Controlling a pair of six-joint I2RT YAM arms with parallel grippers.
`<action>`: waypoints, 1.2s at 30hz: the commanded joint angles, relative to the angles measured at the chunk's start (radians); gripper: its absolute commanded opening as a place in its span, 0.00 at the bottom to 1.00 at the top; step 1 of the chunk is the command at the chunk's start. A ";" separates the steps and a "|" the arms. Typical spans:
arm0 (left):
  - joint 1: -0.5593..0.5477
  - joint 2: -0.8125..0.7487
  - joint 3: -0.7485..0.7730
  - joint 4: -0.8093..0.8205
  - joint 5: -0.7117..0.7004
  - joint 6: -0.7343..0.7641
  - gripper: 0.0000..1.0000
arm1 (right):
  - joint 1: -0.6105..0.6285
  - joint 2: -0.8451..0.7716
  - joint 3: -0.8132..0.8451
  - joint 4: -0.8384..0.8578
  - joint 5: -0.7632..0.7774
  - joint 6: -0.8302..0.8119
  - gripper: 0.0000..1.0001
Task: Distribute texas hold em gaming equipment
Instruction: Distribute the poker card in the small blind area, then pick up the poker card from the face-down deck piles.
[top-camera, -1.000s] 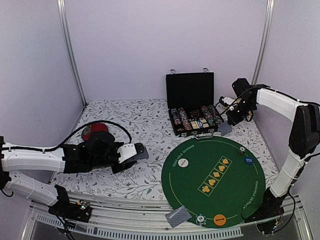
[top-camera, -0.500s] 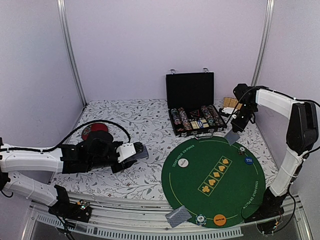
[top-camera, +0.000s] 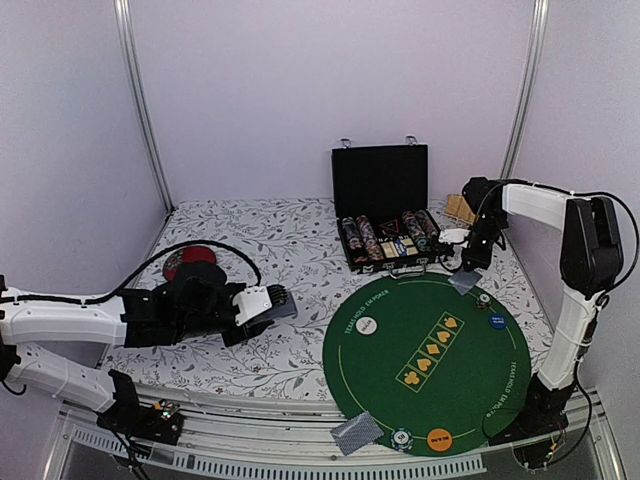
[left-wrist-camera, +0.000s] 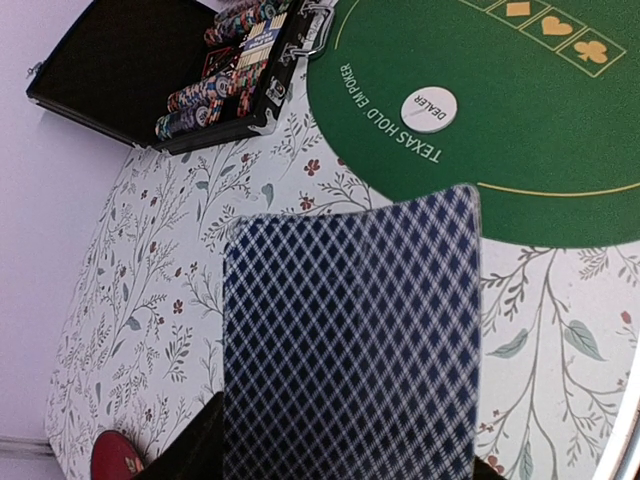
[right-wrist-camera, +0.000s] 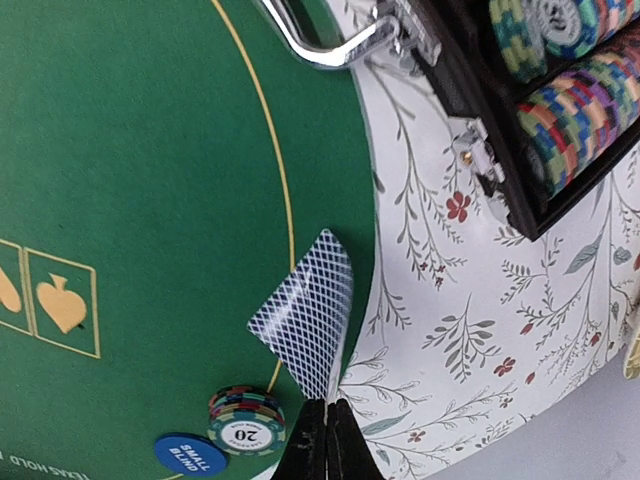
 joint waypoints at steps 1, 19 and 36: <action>-0.013 -0.003 -0.007 0.021 -0.008 0.008 0.53 | -0.022 0.047 0.015 0.042 0.025 -0.093 0.02; -0.013 0.007 -0.014 0.020 -0.022 0.013 0.53 | -0.023 0.101 -0.148 0.463 0.214 -0.269 0.02; -0.012 0.013 -0.009 0.024 -0.033 0.012 0.53 | 0.059 -0.286 -0.173 0.881 0.327 0.023 0.99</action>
